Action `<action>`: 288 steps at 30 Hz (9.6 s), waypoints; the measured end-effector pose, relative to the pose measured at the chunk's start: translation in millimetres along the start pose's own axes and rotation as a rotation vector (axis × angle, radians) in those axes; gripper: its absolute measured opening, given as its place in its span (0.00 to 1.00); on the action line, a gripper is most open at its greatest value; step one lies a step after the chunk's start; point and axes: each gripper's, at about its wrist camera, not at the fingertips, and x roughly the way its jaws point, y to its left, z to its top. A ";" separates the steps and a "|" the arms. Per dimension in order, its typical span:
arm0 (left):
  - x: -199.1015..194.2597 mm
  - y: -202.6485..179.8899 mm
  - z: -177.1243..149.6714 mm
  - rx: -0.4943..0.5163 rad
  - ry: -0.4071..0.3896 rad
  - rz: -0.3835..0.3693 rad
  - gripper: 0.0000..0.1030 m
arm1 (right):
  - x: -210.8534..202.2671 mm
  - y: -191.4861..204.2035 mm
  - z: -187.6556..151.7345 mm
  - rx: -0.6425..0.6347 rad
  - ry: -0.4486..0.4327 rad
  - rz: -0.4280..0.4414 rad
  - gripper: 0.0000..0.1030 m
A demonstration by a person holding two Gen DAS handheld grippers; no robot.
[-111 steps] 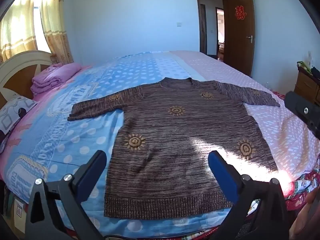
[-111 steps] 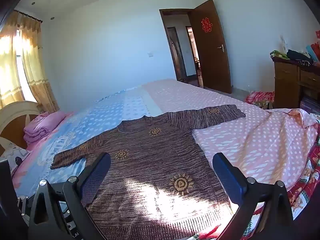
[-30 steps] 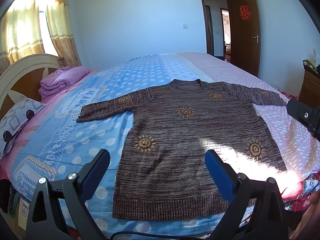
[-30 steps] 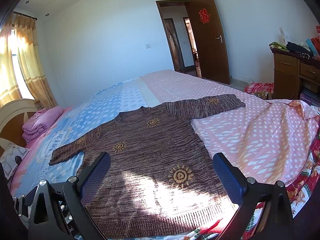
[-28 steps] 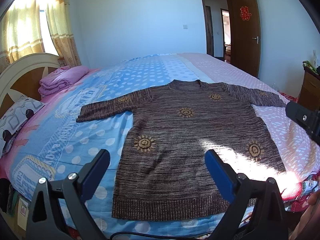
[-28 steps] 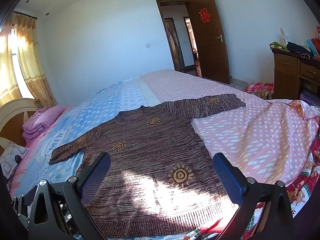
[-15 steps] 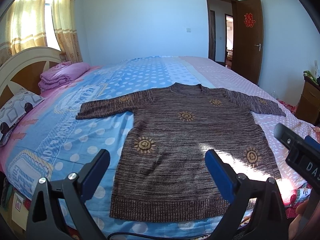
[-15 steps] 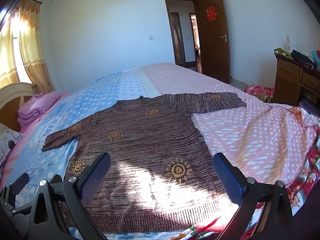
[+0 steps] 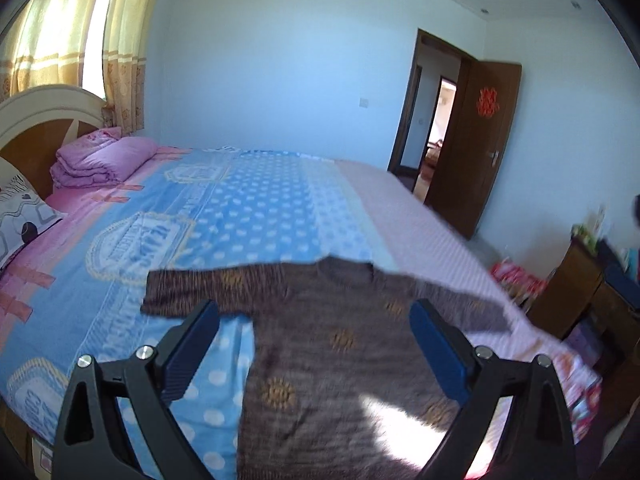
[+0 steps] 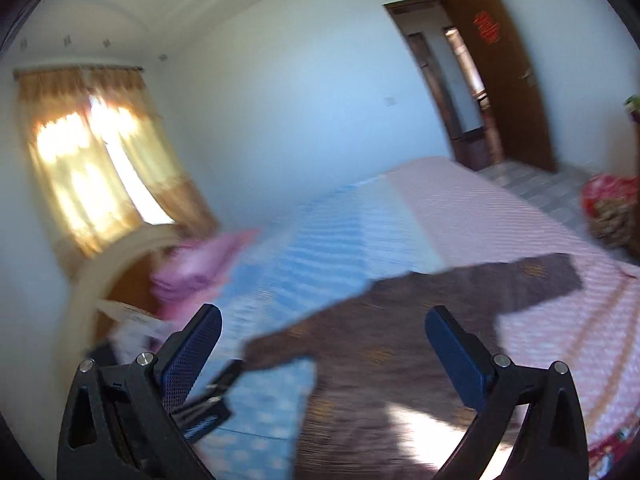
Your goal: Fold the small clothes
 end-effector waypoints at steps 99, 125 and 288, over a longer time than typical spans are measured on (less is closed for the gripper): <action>347.1 106.8 -93.0 -0.223 0.225 -0.100 1.00 | 502.2 -174.0 -116.0 -0.285 0.391 -0.424 0.14; 347.1 109.1 -93.9 -0.236 0.221 -0.114 1.00 | 410.8 -162.9 -137.0 -0.182 0.337 -0.286 0.21; 298.6 83.1 -139.9 -0.494 0.104 0.003 0.73 | 461.2 -225.4 -93.3 0.054 0.381 -0.190 0.34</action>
